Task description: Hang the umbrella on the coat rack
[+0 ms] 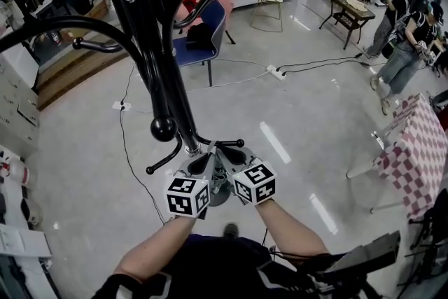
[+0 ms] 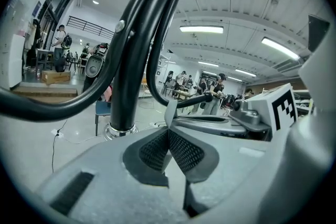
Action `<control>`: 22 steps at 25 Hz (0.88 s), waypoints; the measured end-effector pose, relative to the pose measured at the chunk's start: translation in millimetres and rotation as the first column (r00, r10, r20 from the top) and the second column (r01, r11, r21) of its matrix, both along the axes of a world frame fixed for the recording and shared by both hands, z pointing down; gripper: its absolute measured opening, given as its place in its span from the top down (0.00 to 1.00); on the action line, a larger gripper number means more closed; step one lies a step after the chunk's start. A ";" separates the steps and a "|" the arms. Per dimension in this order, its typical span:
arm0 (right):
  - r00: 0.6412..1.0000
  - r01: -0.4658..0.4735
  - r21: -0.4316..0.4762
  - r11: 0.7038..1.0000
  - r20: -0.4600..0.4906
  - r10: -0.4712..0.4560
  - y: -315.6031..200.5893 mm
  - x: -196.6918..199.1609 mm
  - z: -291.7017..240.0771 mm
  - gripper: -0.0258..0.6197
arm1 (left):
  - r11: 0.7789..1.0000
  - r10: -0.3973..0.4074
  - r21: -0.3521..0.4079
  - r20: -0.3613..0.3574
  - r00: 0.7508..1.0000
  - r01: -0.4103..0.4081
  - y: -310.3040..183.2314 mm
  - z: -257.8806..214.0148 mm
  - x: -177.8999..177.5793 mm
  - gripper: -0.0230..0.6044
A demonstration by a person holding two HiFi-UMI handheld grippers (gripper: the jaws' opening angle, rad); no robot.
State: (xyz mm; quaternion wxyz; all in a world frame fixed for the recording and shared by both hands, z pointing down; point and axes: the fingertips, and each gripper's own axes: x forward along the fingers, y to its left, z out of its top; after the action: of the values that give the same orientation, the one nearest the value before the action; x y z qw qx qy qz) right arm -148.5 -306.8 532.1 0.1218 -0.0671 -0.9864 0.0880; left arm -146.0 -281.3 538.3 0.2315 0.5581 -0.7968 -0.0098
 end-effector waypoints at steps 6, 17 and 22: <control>1.000 0.000 0.017 1.000 0.004 0.000 0.9 0.2 3.0 0.95 | 1.000 0.027 -0.003 0.025 0.999 -0.027 -2.7 4.1 -0.1 0.95; 1.000 0.003 0.036 0.999 0.016 -0.004 4.5 2.0 6.6 0.95 | 0.993 0.120 0.010 0.117 0.986 -0.122 -5.6 8.8 -1.4 0.95; 1.000 -0.017 0.030 0.999 0.022 0.016 2.6 5.1 6.2 0.95 | 0.986 0.164 -0.004 0.139 0.977 -0.165 -7.8 8.0 -0.9 0.94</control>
State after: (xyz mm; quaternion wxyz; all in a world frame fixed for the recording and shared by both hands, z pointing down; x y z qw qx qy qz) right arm -143.4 -304.2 538.3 0.1116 -0.0582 -0.9893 0.0734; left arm -146.9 -289.2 546.2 0.1735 0.6223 -0.7619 0.0451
